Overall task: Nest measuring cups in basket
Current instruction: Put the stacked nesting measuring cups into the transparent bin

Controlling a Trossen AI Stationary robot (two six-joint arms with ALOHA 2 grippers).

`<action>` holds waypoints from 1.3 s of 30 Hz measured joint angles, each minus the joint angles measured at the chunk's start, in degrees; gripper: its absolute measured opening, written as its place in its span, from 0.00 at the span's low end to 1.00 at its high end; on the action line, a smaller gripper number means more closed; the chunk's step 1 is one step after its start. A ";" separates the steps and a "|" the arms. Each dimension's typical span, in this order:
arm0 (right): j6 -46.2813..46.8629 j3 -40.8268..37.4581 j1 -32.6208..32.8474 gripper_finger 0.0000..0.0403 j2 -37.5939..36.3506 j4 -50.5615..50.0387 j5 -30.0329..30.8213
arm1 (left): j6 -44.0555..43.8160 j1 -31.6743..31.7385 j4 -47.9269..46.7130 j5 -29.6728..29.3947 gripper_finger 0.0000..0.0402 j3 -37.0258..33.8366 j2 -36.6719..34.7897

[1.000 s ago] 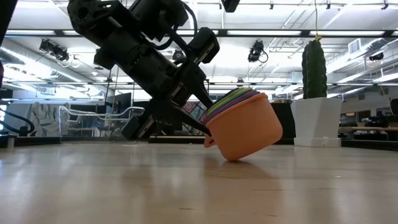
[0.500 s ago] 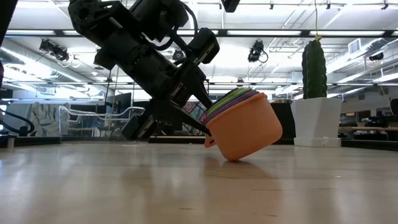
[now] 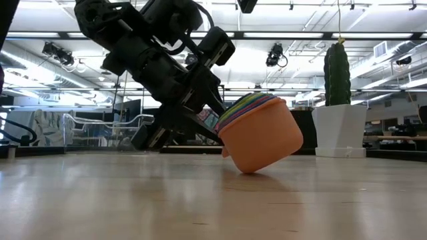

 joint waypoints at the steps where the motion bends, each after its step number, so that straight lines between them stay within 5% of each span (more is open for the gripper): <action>1: 0.00 0.00 -0.02 0.06 0.00 0.00 0.00 | 0.03 0.07 -0.01 0.00 0.24 0.00 0.00; 16: -1.71 0.04 -1.00 0.06 -0.35 -1.59 -5.59 | 12.50 4.78 -25.79 -3.19 0.24 -0.09 -15.60; 27: -1.97 0.04 -4.55 0.06 -3.37 -12.57 -7.28 | 12.42 7.60 -40.45 -7.71 0.24 -0.08 -27.79; 39: -3.30 0.01 -5.74 0.06 -3.56 -17.79 9.35 | 9.69 12.44 -48.58 -11.48 0.24 0.00 -37.16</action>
